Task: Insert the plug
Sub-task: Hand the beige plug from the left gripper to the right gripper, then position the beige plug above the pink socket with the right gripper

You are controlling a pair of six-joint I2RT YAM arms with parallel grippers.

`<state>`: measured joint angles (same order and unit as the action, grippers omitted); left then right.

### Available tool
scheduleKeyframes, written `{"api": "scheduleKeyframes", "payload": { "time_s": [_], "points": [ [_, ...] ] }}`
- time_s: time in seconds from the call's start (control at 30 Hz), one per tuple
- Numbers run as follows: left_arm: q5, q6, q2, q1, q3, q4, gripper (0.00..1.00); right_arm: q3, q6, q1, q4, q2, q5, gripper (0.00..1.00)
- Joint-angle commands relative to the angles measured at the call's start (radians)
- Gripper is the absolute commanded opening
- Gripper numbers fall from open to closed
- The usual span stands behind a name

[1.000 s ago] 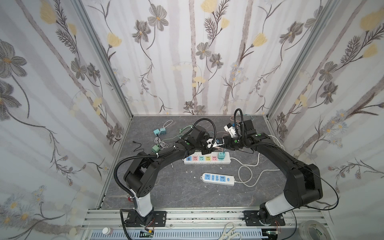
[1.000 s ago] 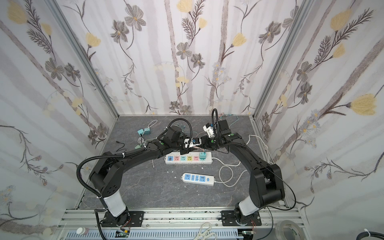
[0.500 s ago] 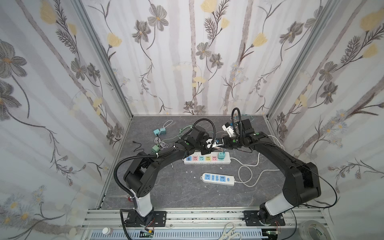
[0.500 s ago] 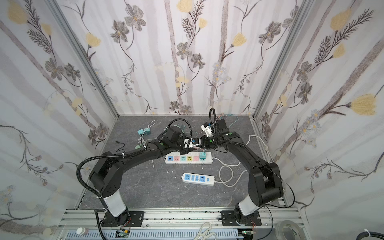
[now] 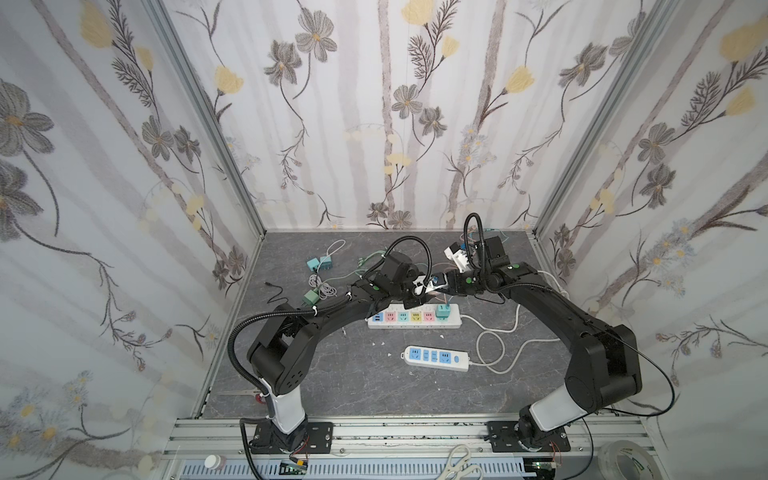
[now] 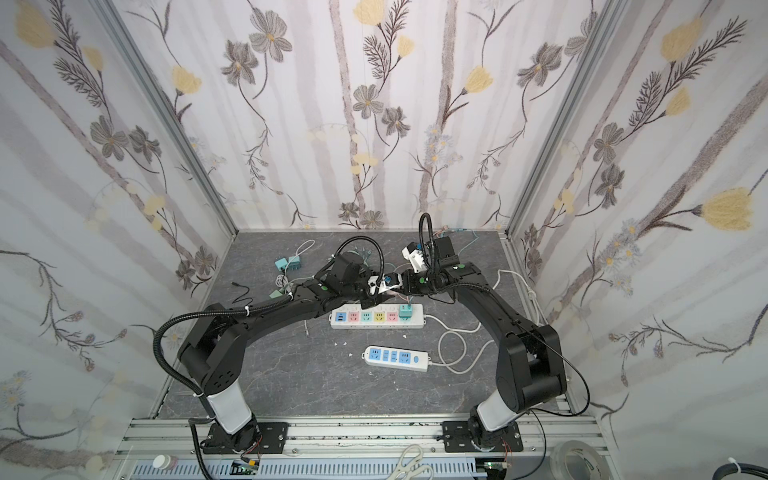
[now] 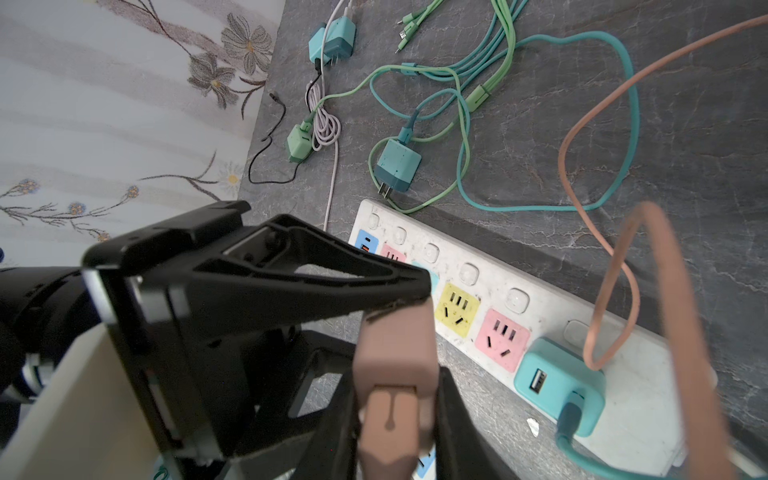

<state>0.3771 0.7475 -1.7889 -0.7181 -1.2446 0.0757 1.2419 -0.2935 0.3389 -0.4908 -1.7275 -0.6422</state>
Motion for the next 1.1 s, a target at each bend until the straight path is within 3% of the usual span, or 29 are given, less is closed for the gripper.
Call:
{"api": "scheduleKeyframes", "payload": {
  "time_s": [0.0, 0.1, 0.17, 0.33, 0.6, 0.93, 1.07],
  "points": [
    [-0.009, -0.023, 0.007, 0.005, 0.01, 0.081, 0.63, 0.014, 0.008, 0.002, 0.024, -0.009, 0.025, 0.0],
    [-0.001, -0.028, 0.011, 0.011, 0.018, 0.074, 0.7, 0.018, 0.011, -0.001, 0.021, -0.014, 0.037, 0.0],
    [0.015, -0.027, 0.025, 0.015, 0.033, 0.076, 0.82, 0.021, 0.024, -0.001, 0.016, -0.015, 0.044, 0.0],
    [-0.007, -0.078, 0.071, 0.036, 0.104, 0.142, 1.0, 0.03, 0.096, 0.0, 0.015, -0.015, 0.059, 0.0],
    [-0.186, -0.265, 0.225, 0.069, 0.32, 0.383, 1.0, 0.113, 0.27, 0.002, -0.048, -0.069, 0.129, 0.0],
    [-0.519, -0.45, 0.416, 0.09, 0.48, 0.436, 1.0, 0.282, 0.735, 0.038, -0.322, -0.185, 0.193, 0.0],
    [-0.601, -0.534, 0.47, 0.122, 0.52, 0.456, 1.0, 0.352, 0.903, 0.08, -0.443, -0.248, 0.25, 0.0]
  ]
}}
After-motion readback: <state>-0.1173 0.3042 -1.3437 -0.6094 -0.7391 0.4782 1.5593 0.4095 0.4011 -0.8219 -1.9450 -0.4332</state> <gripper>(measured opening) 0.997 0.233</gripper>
